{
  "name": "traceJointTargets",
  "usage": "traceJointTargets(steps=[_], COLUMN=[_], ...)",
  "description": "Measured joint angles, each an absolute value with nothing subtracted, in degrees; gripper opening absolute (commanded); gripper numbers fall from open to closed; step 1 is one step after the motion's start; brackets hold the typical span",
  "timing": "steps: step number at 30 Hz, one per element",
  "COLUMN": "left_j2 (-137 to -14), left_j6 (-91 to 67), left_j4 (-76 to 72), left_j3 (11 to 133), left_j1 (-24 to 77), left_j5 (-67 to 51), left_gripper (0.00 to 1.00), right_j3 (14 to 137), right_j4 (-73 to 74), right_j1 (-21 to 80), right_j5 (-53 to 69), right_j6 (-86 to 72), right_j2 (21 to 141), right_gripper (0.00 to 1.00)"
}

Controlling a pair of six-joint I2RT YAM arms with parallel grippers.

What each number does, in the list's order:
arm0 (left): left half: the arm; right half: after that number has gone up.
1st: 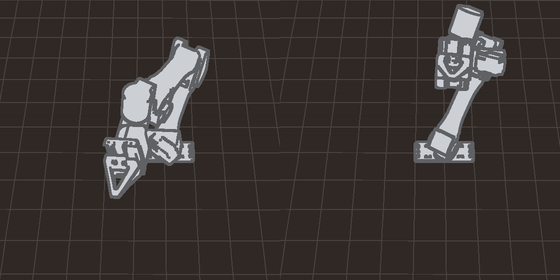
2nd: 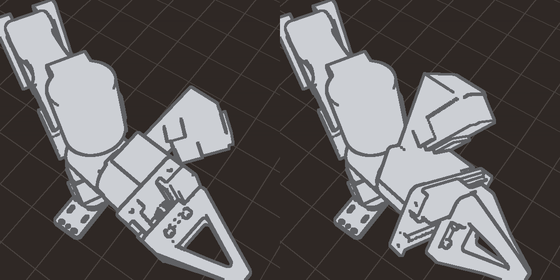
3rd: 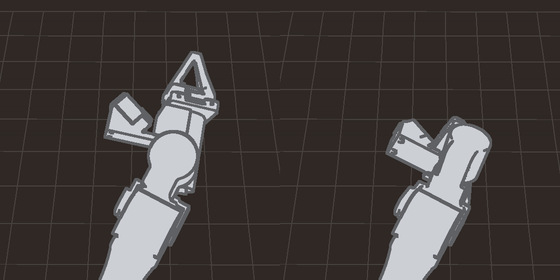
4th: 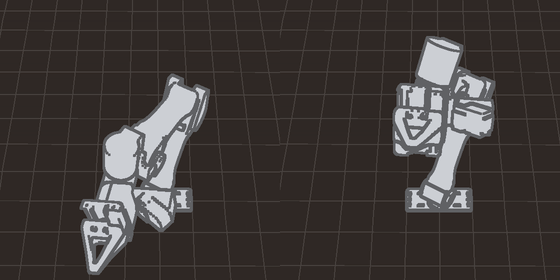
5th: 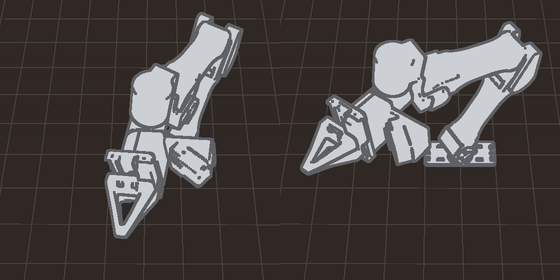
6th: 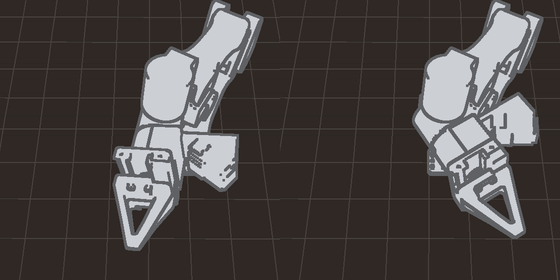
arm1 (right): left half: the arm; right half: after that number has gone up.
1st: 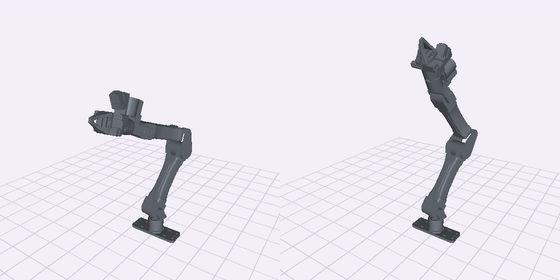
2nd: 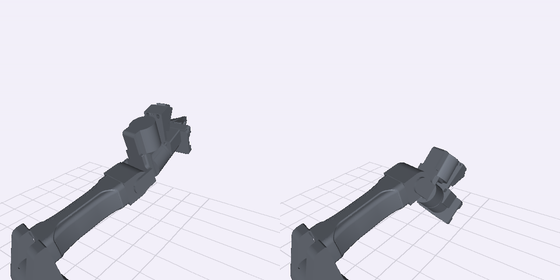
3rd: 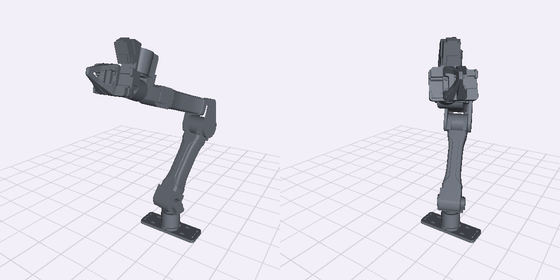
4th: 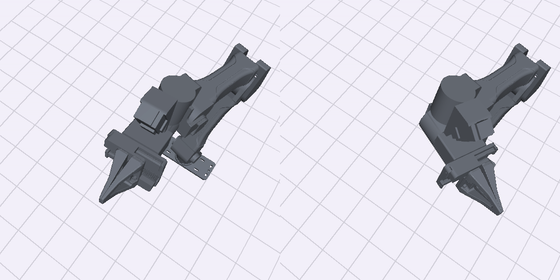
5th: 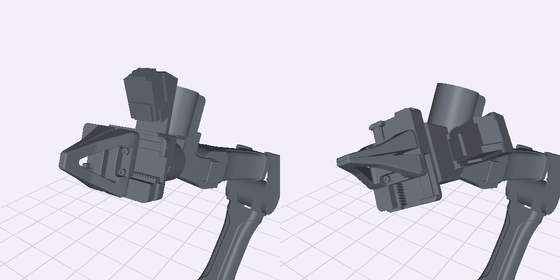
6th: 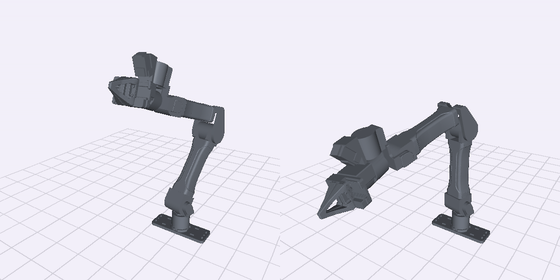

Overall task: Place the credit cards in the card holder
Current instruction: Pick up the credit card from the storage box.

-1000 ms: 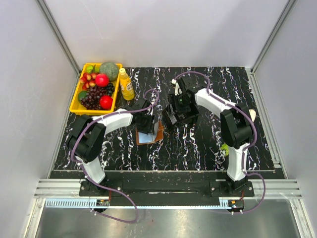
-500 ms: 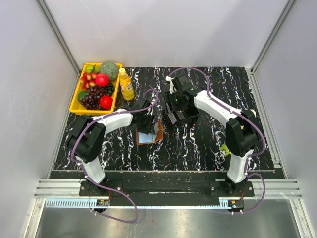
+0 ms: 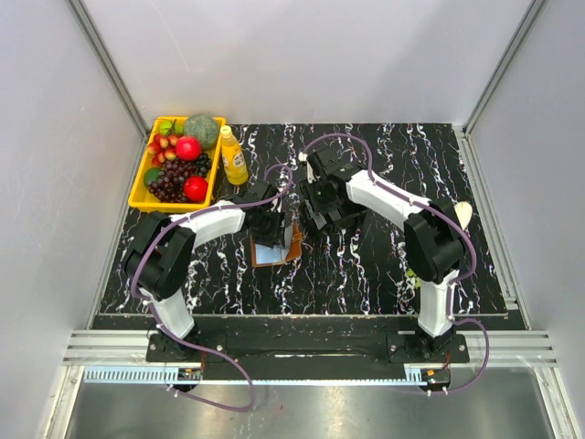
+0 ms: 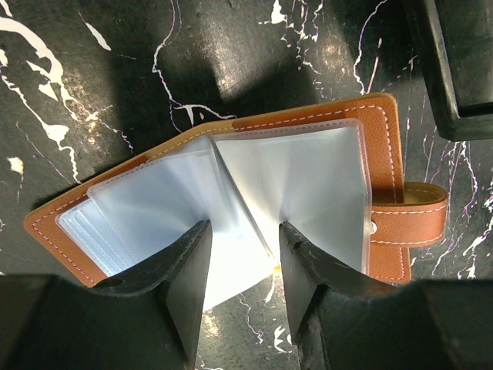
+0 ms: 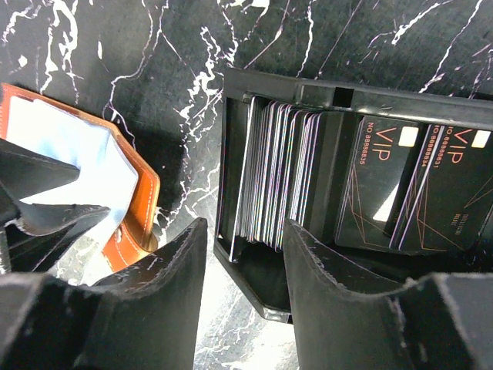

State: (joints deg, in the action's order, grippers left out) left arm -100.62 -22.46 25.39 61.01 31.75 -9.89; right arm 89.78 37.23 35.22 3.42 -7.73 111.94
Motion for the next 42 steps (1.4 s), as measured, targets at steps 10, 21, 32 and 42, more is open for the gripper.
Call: traceJointTargets(steps=[10, 21, 32, 42], left_j2=[-100.6, -100.6, -100.6, -100.5], left_j6=[-22.5, -22.5, -22.4, -22.5], left_j4=[25.4, 25.3, 25.3, 25.3], left_j3=[61.0, 61.0, 61.0, 60.9], left_j1=[31.7, 31.7, 31.7, 31.7], left_j5=[-9.9, -9.8, -9.8, -9.6], left_gripper=[0.45, 0.45, 0.45, 0.45], right_j3=[91.9, 93.5, 93.5, 94.8], right_j4=[39.4, 40.4, 40.5, 41.5], right_j1=[36.5, 37.2, 38.3, 38.4], right_j5=[1.0, -2.4, -5.4, -6.5], right_j6=[-6.7, -5.3, -4.8, -5.5], right_j2=[114.3, 117.3, 117.1, 112.8], right_gripper=[0.34, 0.16, 0.0, 0.0])
